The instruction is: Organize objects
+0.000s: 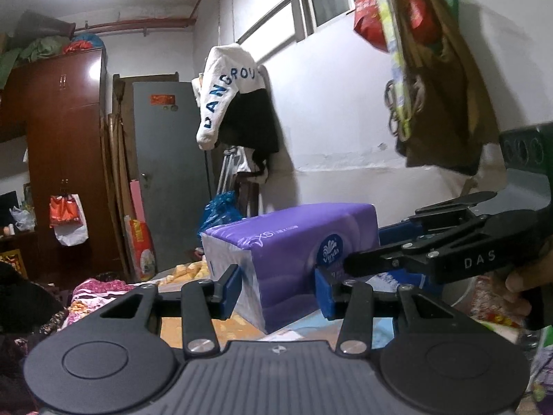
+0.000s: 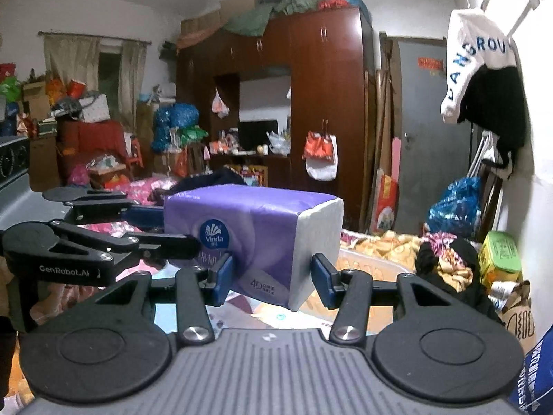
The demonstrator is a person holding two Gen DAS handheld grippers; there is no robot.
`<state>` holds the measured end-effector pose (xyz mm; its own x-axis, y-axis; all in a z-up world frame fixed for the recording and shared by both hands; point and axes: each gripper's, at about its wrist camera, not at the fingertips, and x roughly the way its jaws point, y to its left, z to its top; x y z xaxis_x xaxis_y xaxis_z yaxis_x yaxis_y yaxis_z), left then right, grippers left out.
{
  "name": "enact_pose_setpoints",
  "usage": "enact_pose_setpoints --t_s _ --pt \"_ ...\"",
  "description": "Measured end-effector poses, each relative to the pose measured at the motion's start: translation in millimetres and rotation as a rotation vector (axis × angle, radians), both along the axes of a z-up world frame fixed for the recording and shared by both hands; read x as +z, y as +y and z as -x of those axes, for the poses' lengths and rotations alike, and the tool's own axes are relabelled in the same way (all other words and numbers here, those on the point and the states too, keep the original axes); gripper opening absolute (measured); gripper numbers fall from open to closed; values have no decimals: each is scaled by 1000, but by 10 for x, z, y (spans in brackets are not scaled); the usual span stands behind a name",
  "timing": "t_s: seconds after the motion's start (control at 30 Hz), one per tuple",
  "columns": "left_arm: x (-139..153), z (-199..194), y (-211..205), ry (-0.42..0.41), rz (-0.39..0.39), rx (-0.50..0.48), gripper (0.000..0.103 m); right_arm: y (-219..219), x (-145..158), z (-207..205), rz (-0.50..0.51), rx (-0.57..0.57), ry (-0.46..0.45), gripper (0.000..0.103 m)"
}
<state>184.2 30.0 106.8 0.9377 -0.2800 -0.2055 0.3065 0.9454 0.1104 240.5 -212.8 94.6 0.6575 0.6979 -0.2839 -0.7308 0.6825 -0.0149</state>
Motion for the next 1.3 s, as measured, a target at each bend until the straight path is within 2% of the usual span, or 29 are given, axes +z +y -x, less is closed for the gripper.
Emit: enact_pose_setpoints --t_s 0.37,0.7,0.87,0.93,0.97,1.0,1.1,1.17,1.3 --pt "-223 -548 -17 101 -27 43 49 111 -241 -314 70 -50 93 52" --pt "-354 -676 -101 144 -48 62 49 116 -260 -400 111 -77 114 52" --pt "-363 -747 -63 160 -23 67 49 136 -233 -414 123 -89 99 53" --pt "-354 -793 -1 176 22 79 50 162 -201 -425 140 -120 83 59" --pt "-339 -805 27 179 39 92 54 146 -177 -414 131 -143 74 76" --pt "-325 -780 57 174 55 102 62 127 -150 -395 117 -163 64 89" --pt "-277 -553 109 118 57 107 81 2 -89 -276 84 -194 47 95" --pt "-250 -335 123 86 46 106 83 -100 -64 -180 39 -197 57 103" --pt "-330 217 232 66 59 96 85 -304 -193 278 -41 -161 46 103"
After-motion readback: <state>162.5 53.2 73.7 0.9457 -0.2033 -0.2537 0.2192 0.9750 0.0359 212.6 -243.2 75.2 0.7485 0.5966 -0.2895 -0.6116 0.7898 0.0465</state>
